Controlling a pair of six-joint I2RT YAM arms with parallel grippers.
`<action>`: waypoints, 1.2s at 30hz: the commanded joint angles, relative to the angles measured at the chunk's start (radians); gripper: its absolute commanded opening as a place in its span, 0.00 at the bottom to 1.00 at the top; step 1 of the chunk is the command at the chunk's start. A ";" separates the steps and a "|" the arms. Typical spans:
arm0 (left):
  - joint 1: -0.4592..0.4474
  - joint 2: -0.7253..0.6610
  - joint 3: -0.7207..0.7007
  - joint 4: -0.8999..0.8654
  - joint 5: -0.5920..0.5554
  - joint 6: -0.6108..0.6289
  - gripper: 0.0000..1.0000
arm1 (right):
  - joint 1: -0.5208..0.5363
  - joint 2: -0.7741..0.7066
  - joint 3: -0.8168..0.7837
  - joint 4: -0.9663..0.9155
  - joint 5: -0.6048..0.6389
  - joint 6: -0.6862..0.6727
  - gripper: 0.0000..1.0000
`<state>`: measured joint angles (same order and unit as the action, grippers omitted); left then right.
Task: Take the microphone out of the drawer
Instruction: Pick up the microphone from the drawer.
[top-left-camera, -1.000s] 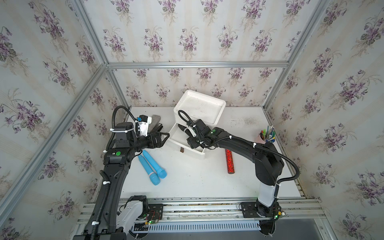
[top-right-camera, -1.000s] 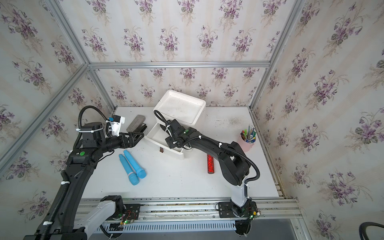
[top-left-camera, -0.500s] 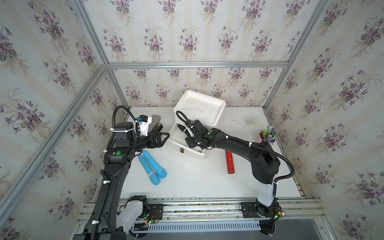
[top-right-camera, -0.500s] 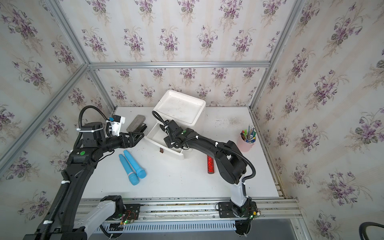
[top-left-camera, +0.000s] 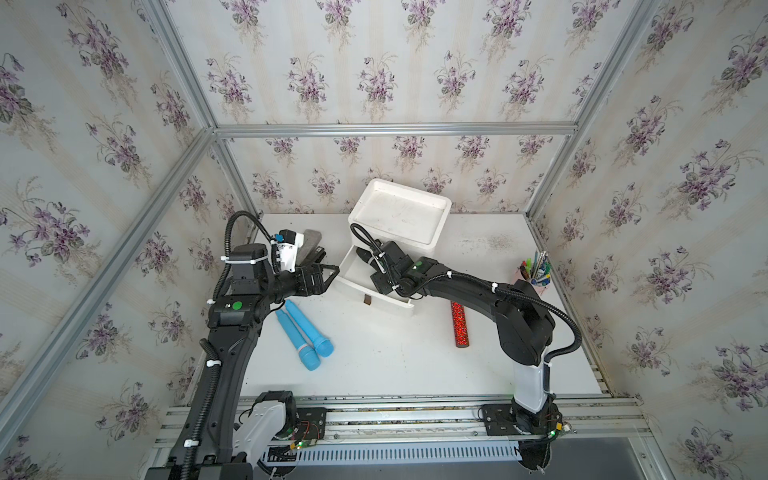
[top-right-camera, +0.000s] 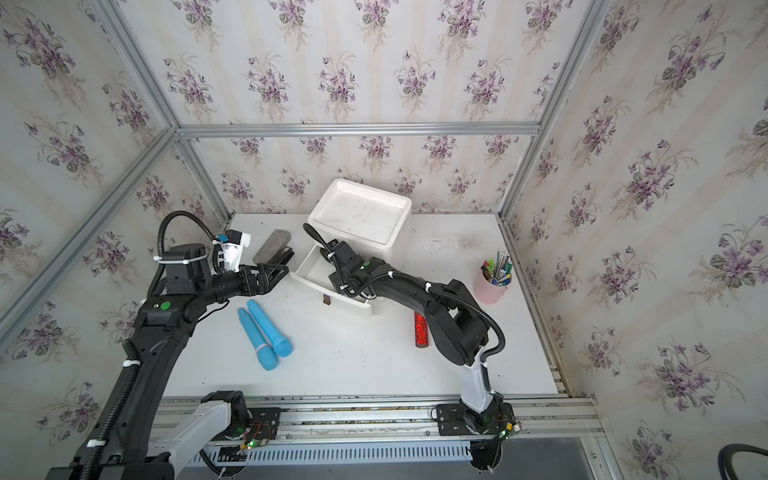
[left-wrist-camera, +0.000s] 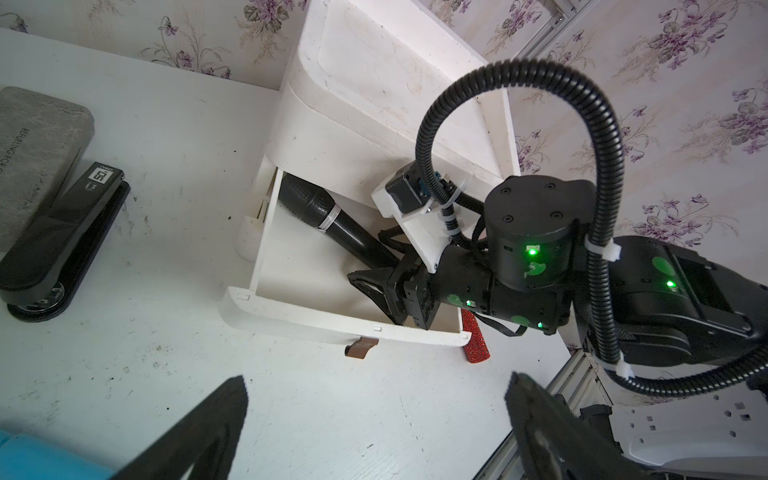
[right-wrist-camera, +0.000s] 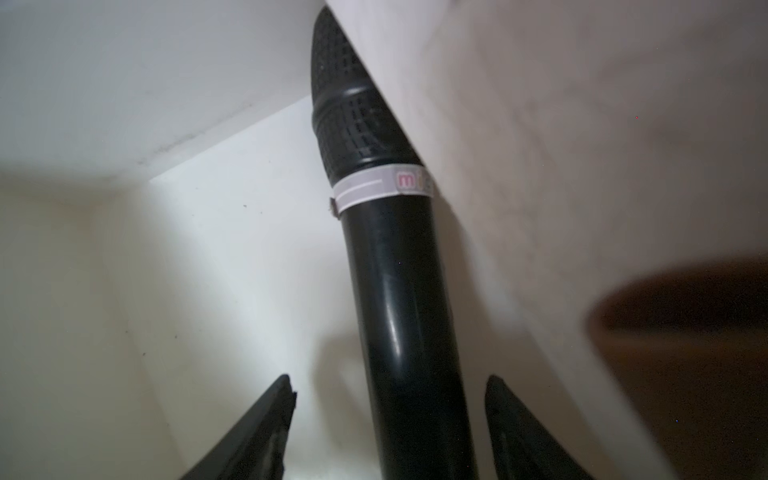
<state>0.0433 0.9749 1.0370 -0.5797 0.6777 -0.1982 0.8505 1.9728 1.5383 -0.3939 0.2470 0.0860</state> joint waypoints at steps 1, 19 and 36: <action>0.000 0.001 0.006 0.018 0.003 0.002 0.99 | -0.001 0.010 -0.004 -0.017 0.063 0.018 0.73; 0.000 0.004 0.006 0.018 0.002 0.004 0.99 | 0.002 0.081 0.034 -0.037 0.176 -0.024 0.82; 0.000 0.010 0.009 0.018 0.000 0.005 0.99 | 0.002 0.086 0.065 -0.034 0.122 -0.063 0.76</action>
<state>0.0433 0.9848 1.0374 -0.5793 0.6777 -0.1978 0.8543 2.0560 1.6005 -0.3744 0.3698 0.0406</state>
